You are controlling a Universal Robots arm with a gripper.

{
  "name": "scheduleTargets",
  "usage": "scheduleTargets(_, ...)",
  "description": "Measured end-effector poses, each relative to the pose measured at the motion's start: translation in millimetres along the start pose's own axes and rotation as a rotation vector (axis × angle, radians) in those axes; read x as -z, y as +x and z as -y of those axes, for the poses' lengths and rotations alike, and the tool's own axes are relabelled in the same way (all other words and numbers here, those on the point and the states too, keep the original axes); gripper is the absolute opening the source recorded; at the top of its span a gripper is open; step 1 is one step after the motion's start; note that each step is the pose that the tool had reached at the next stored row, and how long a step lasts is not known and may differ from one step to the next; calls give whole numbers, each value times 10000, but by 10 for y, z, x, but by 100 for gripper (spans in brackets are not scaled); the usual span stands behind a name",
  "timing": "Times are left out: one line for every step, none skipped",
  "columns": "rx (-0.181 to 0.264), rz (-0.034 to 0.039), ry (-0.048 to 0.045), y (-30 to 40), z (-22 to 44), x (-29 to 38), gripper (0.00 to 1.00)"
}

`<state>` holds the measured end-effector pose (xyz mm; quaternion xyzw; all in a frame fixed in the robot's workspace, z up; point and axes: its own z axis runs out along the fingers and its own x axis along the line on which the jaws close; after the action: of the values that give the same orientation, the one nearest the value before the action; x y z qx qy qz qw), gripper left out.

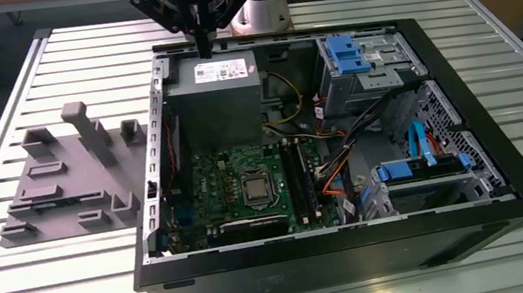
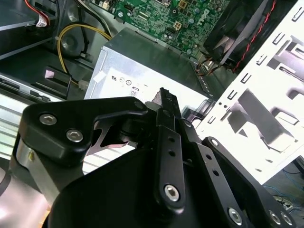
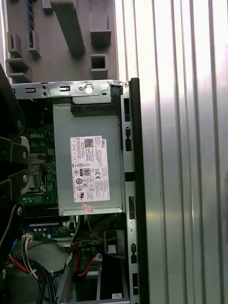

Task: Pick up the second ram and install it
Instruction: 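Reach for the second ram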

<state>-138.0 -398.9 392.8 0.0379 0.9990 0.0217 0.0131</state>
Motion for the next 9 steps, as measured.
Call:
scheduleTargets(0, 0, 0, 6, 0, 0, 13)
scheduleTargets(0, 1, -1, 12, 1, -1, 13)
scheduleTargets(0, 0, 0, 17, 1, 0, 13)
scheduleTargets(0, 0, 0, 23, 2, 0, 13)
scheduleTargets(0, 0, 0, 28, 2, -1, 13)
scheduleTargets(0, 0, 0, 33, 2, -1, 13)
scheduleTargets(0, 0, 0, 39, 3, -1, 13)
scheduleTargets(0, 1, 0, 43, 3, -1, 13)
scheduleTargets(0, 1, 0, 49, 4, -1, 13)
